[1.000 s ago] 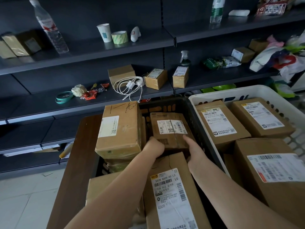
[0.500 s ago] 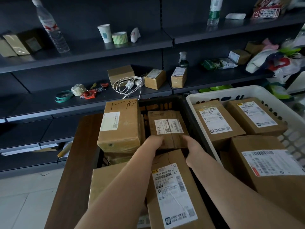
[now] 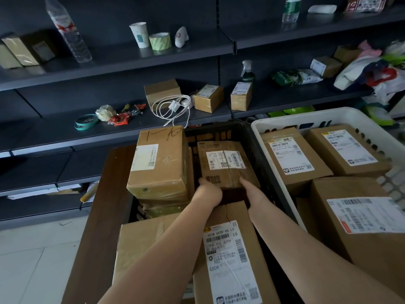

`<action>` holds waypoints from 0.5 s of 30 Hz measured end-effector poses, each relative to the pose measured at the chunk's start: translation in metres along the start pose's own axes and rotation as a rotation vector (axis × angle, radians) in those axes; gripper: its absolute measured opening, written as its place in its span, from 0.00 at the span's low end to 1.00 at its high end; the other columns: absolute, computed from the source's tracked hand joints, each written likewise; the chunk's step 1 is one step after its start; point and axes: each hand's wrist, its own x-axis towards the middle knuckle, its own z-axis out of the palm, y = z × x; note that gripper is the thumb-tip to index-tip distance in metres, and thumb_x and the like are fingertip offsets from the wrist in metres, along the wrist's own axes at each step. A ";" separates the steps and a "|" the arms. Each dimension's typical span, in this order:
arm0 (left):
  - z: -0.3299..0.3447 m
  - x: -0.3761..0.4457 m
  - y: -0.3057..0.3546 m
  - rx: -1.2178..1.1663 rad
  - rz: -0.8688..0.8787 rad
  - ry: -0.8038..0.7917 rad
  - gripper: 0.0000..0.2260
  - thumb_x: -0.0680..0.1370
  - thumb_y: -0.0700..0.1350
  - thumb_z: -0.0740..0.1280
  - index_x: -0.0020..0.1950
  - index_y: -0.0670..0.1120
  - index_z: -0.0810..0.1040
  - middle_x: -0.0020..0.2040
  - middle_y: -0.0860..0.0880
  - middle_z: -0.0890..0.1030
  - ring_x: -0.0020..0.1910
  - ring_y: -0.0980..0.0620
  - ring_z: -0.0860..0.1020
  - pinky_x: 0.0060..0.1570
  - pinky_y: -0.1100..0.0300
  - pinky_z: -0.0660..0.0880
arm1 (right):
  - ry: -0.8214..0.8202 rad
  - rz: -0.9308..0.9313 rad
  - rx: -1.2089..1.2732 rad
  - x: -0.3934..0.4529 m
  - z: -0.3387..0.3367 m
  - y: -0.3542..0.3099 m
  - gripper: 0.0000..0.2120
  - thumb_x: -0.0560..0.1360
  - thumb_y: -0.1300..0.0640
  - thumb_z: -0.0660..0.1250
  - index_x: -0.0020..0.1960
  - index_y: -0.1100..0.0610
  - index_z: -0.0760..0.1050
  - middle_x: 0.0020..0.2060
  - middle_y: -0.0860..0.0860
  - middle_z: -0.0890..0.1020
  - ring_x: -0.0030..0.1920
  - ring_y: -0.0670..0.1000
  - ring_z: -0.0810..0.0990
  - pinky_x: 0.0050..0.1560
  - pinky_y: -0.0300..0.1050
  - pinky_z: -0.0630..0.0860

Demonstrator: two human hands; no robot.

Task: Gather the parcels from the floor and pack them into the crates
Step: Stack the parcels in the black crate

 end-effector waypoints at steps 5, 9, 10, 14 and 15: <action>-0.005 -0.011 -0.011 -0.741 -0.188 0.077 0.22 0.81 0.45 0.55 0.72 0.36 0.55 0.67 0.37 0.68 0.64 0.39 0.70 0.60 0.51 0.67 | 0.094 -0.172 -0.268 -0.014 -0.004 0.008 0.50 0.67 0.43 0.73 0.76 0.58 0.46 0.68 0.61 0.68 0.66 0.60 0.69 0.65 0.57 0.69; -0.015 -0.020 -0.015 -0.667 -0.112 0.108 0.26 0.80 0.53 0.56 0.71 0.38 0.55 0.67 0.37 0.69 0.62 0.39 0.72 0.55 0.50 0.72 | 0.119 -0.439 -0.479 -0.037 0.001 0.006 0.52 0.68 0.44 0.72 0.76 0.58 0.40 0.75 0.56 0.54 0.71 0.57 0.60 0.68 0.51 0.63; -0.018 -0.025 -0.016 -0.687 -0.092 0.113 0.27 0.80 0.54 0.56 0.71 0.39 0.55 0.67 0.37 0.68 0.61 0.38 0.72 0.54 0.49 0.73 | 0.138 -0.496 -0.531 -0.044 0.003 0.005 0.53 0.68 0.44 0.72 0.76 0.58 0.38 0.75 0.55 0.50 0.72 0.57 0.58 0.67 0.50 0.62; -0.027 -0.045 -0.015 -0.876 -0.017 0.224 0.26 0.77 0.56 0.61 0.66 0.39 0.60 0.64 0.38 0.70 0.60 0.39 0.73 0.57 0.48 0.72 | 0.186 -0.715 -0.631 -0.071 0.008 -0.004 0.52 0.69 0.43 0.71 0.76 0.57 0.38 0.75 0.54 0.46 0.72 0.57 0.57 0.66 0.48 0.63; -0.031 -0.052 -0.013 -0.939 0.017 0.256 0.25 0.77 0.56 0.61 0.65 0.40 0.61 0.64 0.39 0.70 0.58 0.41 0.73 0.56 0.50 0.72 | 0.182 -0.745 -0.620 -0.078 0.008 -0.006 0.51 0.69 0.43 0.71 0.76 0.56 0.40 0.75 0.54 0.47 0.72 0.57 0.58 0.65 0.47 0.63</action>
